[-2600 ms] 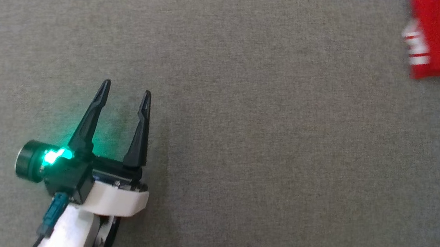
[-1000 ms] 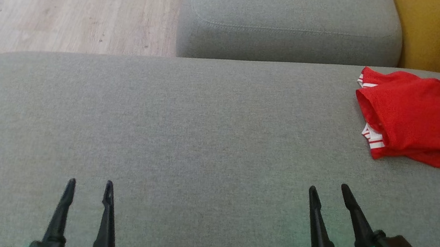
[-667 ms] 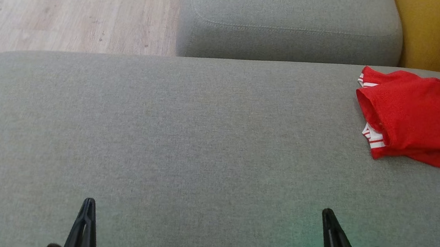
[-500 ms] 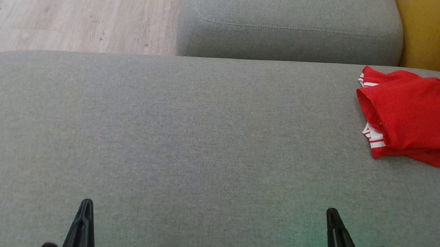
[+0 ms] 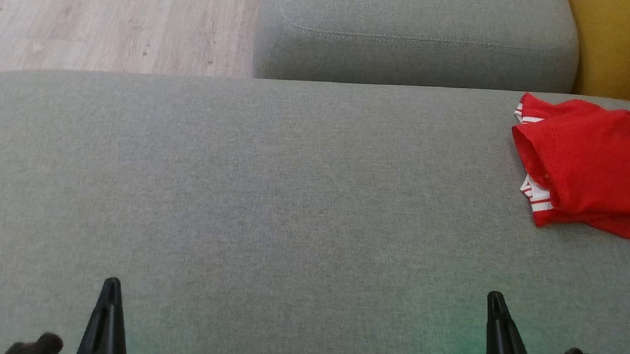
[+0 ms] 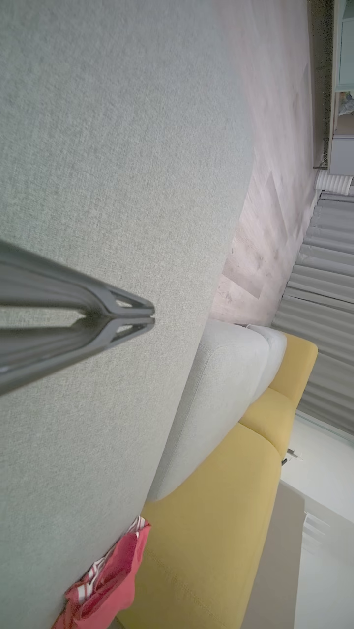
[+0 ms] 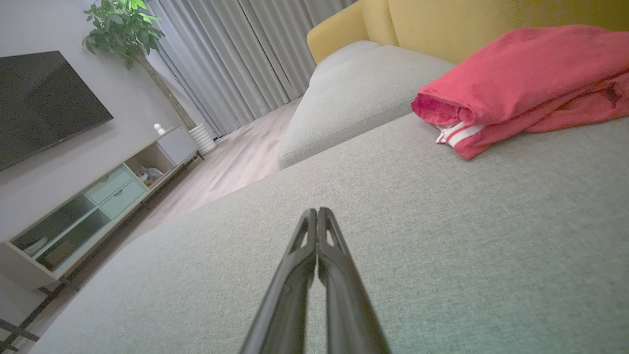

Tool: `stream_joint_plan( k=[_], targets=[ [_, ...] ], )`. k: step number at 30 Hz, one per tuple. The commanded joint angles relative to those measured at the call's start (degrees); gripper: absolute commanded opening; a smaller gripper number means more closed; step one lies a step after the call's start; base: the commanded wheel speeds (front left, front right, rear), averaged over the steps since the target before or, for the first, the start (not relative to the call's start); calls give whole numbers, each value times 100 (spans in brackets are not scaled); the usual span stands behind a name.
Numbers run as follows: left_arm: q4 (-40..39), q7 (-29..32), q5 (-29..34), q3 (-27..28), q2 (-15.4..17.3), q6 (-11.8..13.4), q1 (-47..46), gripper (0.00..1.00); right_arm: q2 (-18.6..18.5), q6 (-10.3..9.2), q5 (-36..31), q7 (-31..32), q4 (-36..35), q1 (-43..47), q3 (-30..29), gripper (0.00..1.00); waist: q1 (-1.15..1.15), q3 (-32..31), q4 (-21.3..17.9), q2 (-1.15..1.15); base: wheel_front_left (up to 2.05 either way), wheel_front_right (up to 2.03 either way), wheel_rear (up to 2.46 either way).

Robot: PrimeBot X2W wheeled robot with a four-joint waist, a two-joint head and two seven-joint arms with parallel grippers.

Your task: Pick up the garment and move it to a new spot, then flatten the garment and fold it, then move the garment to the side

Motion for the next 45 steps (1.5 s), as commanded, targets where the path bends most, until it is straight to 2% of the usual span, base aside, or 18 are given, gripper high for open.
stream_joint_plan(
  k=[1,45],
  targets=[
    [-131,34,-195,108,71,-50,-278,0,-76,11,206,33,-179,-304,-44,0,0,3,1,0,0,0,0],
    [197,680,-3129,608,138,-577,-893,0,-137,26,3101,673,-178,-653,-602,0,-1,94,28,0,0,0,0]
  ],
)
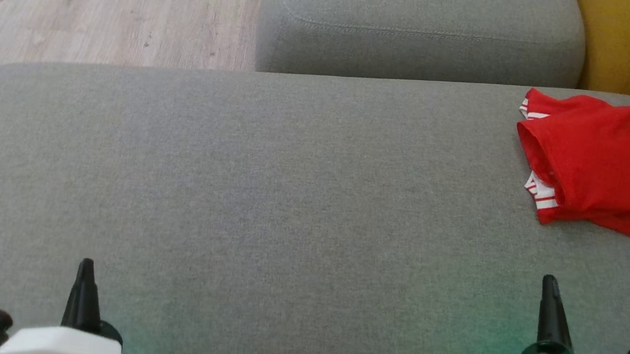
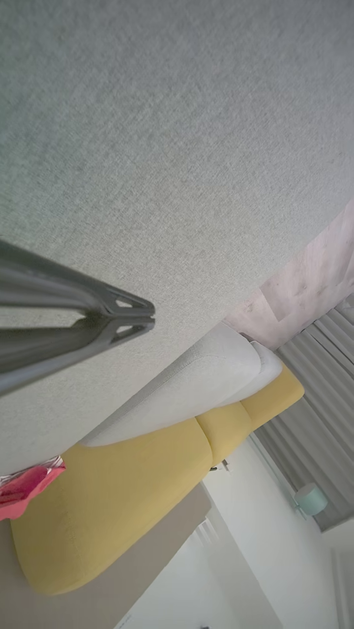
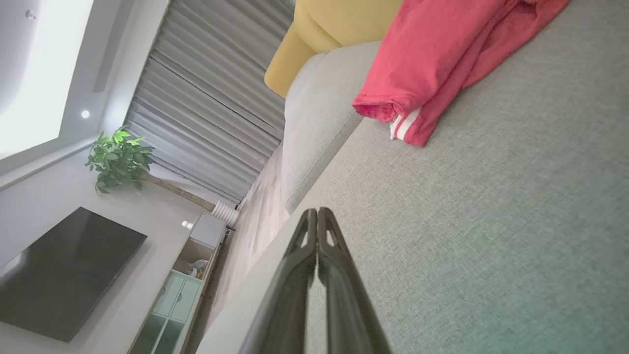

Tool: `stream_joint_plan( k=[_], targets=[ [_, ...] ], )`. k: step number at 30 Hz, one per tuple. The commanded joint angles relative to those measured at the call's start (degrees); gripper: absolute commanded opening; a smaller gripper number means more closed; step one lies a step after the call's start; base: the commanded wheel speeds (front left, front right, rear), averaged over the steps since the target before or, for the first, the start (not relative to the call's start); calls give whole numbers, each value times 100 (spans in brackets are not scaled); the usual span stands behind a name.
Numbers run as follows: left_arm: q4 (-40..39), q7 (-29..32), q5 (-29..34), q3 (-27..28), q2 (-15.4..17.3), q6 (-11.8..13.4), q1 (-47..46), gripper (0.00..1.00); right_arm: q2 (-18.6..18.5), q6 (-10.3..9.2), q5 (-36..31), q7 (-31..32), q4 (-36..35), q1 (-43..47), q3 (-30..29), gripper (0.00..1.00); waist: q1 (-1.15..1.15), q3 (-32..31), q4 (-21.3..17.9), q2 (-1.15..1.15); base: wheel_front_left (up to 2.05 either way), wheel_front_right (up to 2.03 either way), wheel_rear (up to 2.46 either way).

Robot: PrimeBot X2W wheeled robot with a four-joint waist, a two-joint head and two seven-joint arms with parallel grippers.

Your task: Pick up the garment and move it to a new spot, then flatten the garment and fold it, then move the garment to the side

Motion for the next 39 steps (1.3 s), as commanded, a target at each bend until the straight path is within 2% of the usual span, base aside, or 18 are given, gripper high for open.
stream_joint_plan(
  k=[1,39],
  targets=[
    [-139,43,-217,190,85,-79,-360,0,-93,26,229,42,-178,-300,-9,0,0,4,1,0,0,0,0],
    [165,684,-2738,718,82,-543,-910,0,-89,40,2720,672,-171,-614,-582,0,0,84,25,0,0,0,0]
  ],
)
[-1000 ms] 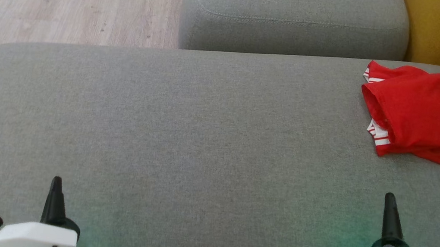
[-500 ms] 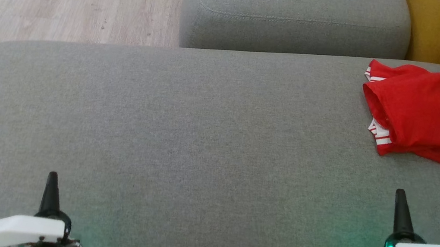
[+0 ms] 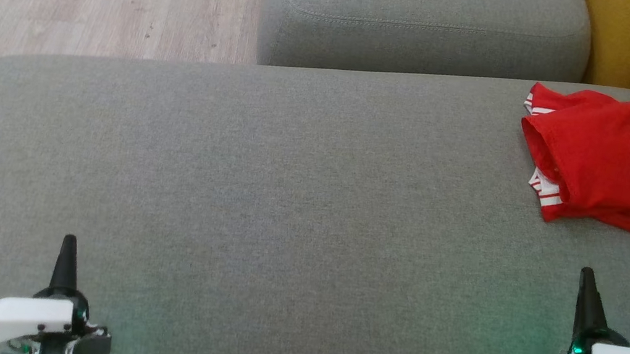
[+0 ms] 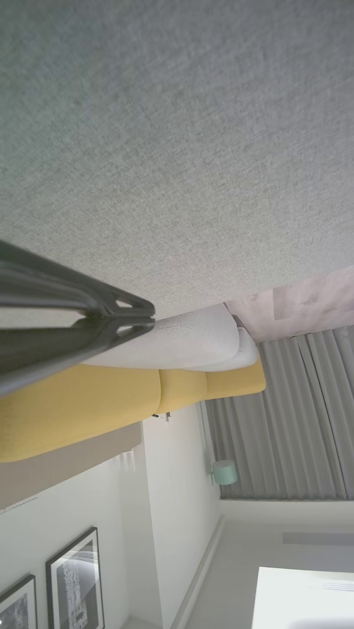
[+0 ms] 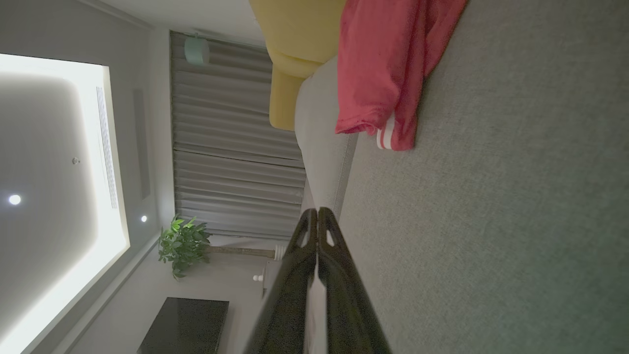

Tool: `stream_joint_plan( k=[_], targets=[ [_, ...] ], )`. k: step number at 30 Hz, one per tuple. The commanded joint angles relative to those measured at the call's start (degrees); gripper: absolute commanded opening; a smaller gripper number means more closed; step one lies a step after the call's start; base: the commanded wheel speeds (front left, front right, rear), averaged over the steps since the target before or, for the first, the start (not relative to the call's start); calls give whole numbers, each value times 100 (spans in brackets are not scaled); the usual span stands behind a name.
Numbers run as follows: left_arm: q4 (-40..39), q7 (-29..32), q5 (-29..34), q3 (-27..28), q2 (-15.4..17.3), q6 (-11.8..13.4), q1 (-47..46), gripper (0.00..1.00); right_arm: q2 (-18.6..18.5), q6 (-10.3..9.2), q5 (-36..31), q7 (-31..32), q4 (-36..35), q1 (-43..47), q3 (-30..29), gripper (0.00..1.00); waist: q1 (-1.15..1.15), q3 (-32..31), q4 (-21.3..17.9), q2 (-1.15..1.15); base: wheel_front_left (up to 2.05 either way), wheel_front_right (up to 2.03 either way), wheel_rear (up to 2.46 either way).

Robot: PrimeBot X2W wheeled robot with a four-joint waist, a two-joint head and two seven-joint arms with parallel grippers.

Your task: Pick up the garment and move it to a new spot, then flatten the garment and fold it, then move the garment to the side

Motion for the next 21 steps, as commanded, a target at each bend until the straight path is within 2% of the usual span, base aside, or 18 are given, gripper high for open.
stream_joint_plan(
  k=[1,16,21],
  targets=[
    [-140,45,-170,211,82,-58,-350,0,-84,40,189,51,-176,-370,53,0,0,3,1,0,0,0,0],
    [-27,291,-1090,417,73,-229,-554,0,-75,45,1098,292,-173,-486,-169,0,0,32,10,0,0,0,0],
    [-21,312,-1123,439,64,-237,-565,0,-67,45,1131,313,-172,-493,-191,0,0,34,10,0,0,0,0]
  ],
)
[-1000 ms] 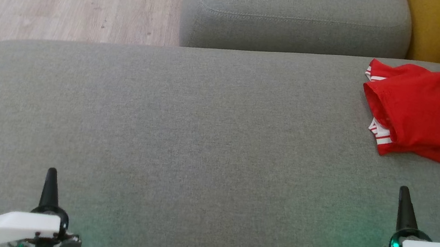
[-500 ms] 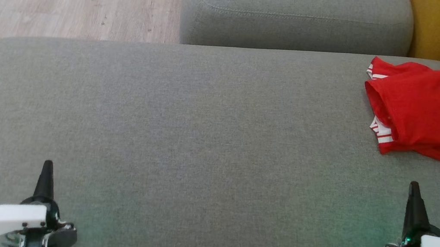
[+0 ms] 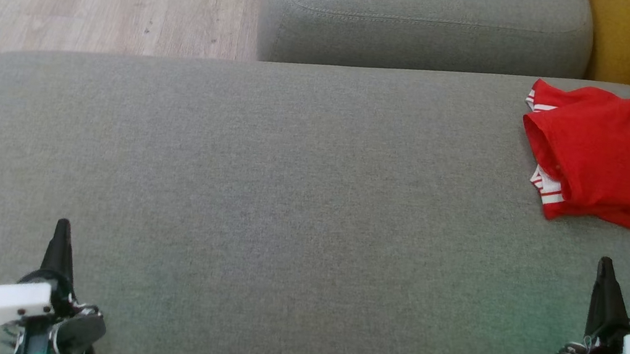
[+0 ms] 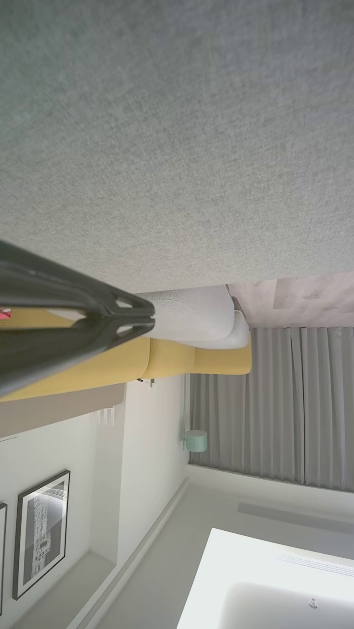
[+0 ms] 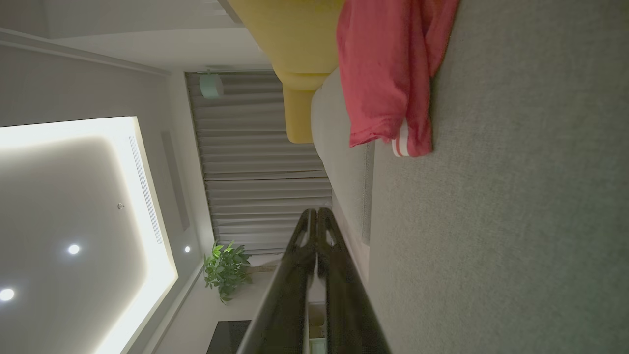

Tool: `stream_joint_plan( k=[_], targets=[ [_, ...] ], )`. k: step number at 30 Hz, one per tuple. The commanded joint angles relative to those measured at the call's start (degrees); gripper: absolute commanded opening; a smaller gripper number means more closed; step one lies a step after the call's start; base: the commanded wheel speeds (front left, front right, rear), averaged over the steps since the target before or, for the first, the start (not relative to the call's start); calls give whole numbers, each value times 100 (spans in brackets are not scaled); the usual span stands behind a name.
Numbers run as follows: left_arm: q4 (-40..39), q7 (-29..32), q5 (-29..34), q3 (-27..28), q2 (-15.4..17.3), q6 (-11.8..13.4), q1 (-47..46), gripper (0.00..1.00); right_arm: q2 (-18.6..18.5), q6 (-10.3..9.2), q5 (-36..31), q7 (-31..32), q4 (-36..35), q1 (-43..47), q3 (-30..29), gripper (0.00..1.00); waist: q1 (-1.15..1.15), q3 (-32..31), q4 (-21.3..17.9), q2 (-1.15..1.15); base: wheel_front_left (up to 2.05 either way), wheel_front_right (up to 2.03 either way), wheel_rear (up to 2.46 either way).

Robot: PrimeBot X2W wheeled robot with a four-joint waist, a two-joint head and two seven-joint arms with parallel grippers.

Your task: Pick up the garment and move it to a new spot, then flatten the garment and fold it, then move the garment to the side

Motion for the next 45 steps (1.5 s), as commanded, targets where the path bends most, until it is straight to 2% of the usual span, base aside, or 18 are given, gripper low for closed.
stream_joint_plan(
  k=[1,45],
  targets=[
    [-163,20,-14,224,68,-37,-288,0,-65,45,25,63,-180,-290,97,0,0,-1,0,0,0,0,0],
    [-158,97,66,320,0,-37,-296,0,0,45,-52,137,-174,-298,6,0,0,-1,0,0,0,0,0]
  ],
)
